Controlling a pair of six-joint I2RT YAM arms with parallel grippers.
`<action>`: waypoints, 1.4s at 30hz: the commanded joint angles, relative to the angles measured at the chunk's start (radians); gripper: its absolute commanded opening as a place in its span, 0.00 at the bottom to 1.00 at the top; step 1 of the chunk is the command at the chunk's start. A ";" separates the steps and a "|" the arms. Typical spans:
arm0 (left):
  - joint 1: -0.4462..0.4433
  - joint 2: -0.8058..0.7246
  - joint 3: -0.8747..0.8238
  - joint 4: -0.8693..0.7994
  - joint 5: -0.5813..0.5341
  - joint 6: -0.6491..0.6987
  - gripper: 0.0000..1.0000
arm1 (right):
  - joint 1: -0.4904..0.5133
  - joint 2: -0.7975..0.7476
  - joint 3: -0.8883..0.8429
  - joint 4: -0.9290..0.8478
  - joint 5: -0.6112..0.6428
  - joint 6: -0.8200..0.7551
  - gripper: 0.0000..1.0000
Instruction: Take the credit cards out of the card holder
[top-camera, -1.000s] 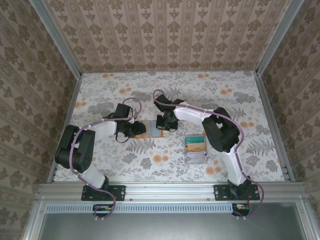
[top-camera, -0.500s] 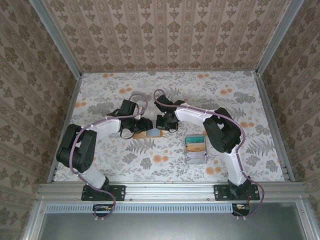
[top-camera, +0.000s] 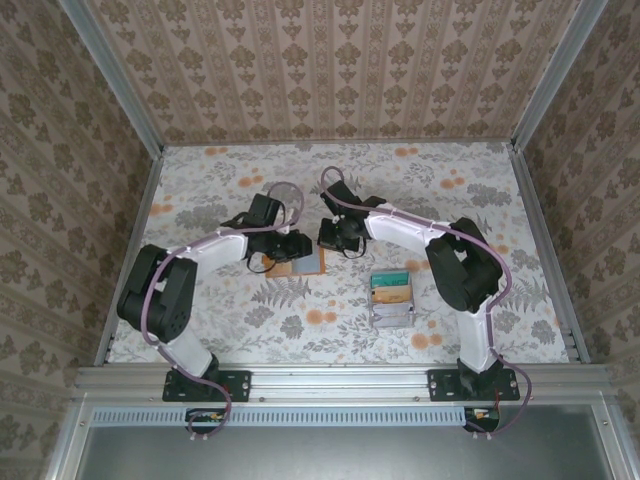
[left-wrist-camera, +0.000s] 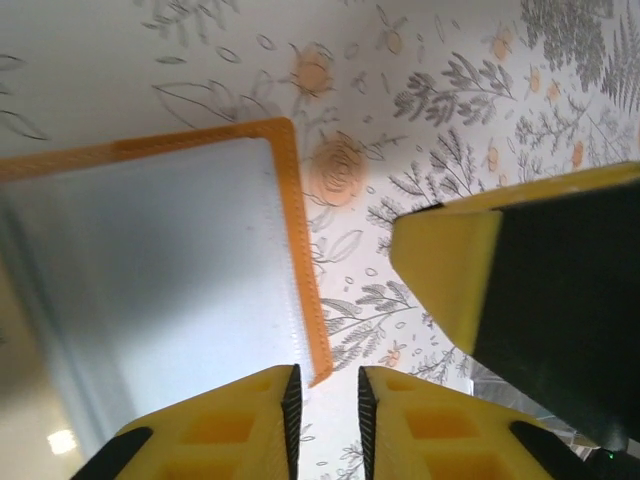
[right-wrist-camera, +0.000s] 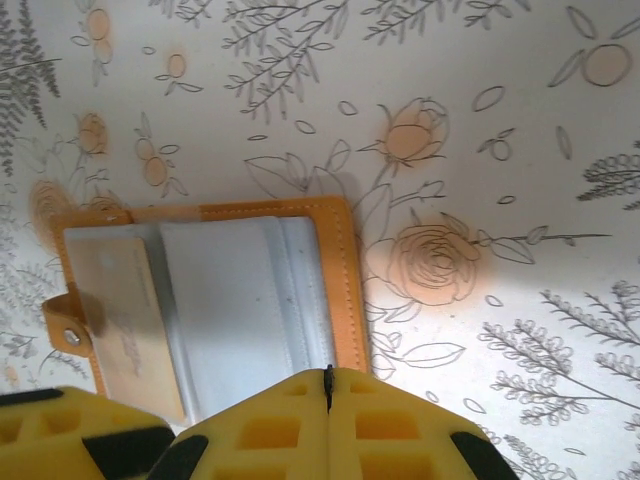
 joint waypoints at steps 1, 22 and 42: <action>0.064 -0.076 -0.042 -0.040 -0.039 0.026 0.21 | 0.013 -0.013 0.030 0.029 -0.052 -0.007 0.01; 0.203 -0.049 -0.152 -0.095 -0.135 0.034 0.00 | 0.074 0.194 0.166 0.124 -0.279 0.039 0.06; 0.205 -0.041 -0.172 -0.087 -0.145 0.020 0.00 | 0.074 0.268 0.209 0.068 -0.281 0.048 0.13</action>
